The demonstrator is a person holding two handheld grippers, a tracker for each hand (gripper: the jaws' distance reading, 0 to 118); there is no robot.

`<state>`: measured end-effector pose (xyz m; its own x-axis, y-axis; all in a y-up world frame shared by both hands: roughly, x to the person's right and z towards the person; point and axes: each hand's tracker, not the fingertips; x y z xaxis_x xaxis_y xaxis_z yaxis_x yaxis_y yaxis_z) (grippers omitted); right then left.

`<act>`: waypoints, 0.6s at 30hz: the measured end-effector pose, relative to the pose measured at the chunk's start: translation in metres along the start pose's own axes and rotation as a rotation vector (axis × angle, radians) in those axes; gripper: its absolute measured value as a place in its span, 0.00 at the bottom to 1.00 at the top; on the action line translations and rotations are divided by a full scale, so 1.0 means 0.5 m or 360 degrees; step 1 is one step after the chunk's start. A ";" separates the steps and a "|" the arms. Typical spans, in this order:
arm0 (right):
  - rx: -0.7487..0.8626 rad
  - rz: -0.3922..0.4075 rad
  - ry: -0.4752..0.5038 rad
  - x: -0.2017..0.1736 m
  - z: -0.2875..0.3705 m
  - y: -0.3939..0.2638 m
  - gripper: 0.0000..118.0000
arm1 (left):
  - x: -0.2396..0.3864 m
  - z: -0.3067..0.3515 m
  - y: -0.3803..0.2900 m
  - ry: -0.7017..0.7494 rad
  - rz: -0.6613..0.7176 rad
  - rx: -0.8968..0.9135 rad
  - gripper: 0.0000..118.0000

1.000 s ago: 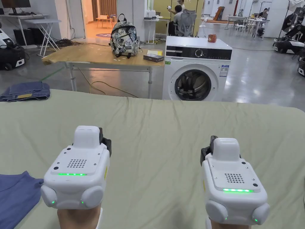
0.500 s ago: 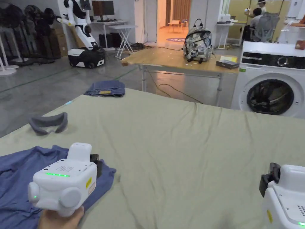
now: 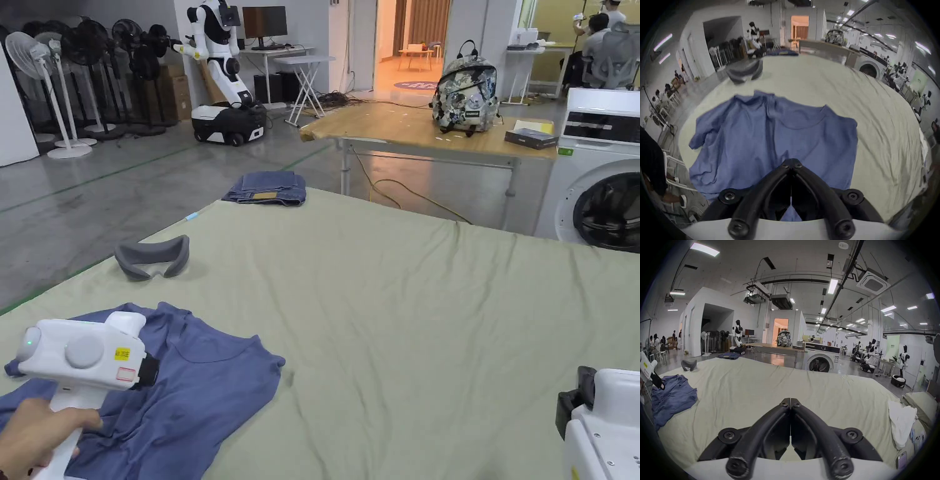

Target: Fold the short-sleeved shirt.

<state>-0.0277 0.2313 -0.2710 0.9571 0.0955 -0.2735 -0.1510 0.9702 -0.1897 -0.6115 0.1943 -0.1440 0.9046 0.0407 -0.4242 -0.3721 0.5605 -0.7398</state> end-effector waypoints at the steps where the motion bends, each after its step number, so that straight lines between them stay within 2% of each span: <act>1: -0.0004 0.0005 0.0000 0.002 0.001 -0.003 0.00 | -0.013 -0.009 0.004 -0.0033 0.0024 -0.0029 0.08; 3: -0.0020 0.0013 0.0000 0.007 0.001 -0.010 0.00 | -0.031 -0.025 0.007 -0.0024 0.0084 -0.0104 0.51; 4: -0.0029 0.0020 -0.0007 0.009 -0.001 -0.013 0.00 | -0.038 -0.034 0.008 -0.0039 0.0102 -0.0133 0.64; 9: -0.0069 0.0014 -0.0027 0.019 -0.007 -0.028 0.00 | -0.016 -0.057 0.000 -0.0069 0.0070 -0.0195 0.64; 13: -0.0094 0.0018 -0.0039 0.018 -0.008 -0.034 0.00 | 0.006 -0.123 -0.026 0.0092 0.0003 -0.0415 0.63; 14: -0.0099 0.0025 -0.0041 0.018 -0.008 -0.035 0.00 | 0.012 -0.116 -0.032 0.0088 0.0003 -0.0338 0.59; 15: -0.0102 0.0033 -0.0042 0.018 -0.007 -0.035 0.00 | 0.021 -0.109 -0.030 0.0134 -0.0006 -0.0268 0.49; 18: -0.0095 0.0043 -0.0047 0.018 -0.003 -0.036 0.00 | 0.026 -0.112 -0.032 0.0140 -0.0068 -0.0131 0.31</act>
<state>-0.0165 0.2143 -0.2715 0.9592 0.1287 -0.2517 -0.1905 0.9521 -0.2391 -0.6054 0.1396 -0.1668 0.8997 -0.0564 -0.4329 -0.3529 0.4900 -0.7971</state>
